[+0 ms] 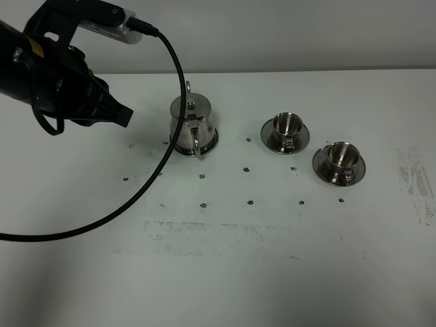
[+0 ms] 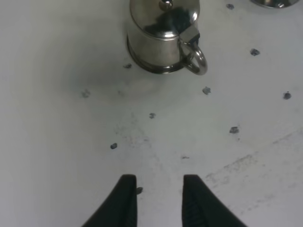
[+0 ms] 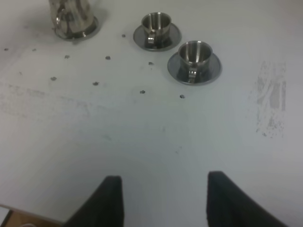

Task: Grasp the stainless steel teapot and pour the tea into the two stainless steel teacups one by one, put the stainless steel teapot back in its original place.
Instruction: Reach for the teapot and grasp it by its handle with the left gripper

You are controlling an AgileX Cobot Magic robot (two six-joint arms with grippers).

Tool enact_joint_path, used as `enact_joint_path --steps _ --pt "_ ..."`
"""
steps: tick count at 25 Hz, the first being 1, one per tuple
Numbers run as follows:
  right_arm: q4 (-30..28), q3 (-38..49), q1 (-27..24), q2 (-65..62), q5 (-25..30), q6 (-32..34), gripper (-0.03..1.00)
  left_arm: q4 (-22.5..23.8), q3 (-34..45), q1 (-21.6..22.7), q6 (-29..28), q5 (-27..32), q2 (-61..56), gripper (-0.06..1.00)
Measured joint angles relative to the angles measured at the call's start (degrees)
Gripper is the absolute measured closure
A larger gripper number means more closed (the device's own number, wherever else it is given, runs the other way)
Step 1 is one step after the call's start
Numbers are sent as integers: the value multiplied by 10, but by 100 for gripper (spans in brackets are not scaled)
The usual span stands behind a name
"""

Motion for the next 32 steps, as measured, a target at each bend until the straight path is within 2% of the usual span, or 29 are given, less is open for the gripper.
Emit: enact_joint_path --steps 5,8,12,21,32 --pt "0 0 0 0 0 0 57 7 0 -28 -45 -1 5 66" --pt "0 0 0 0 0 0 57 34 0 -39 -77 -3 27 66" --pt "0 0 0 0 0 0 57 72 -11 -60 -131 -41 82 66" --pt "0 0 0 0 0 0 57 86 -97 -119 -144 -85 216 66" --pt "0 0 0 0 0 0 57 124 -98 -148 -144 -217 323 66"
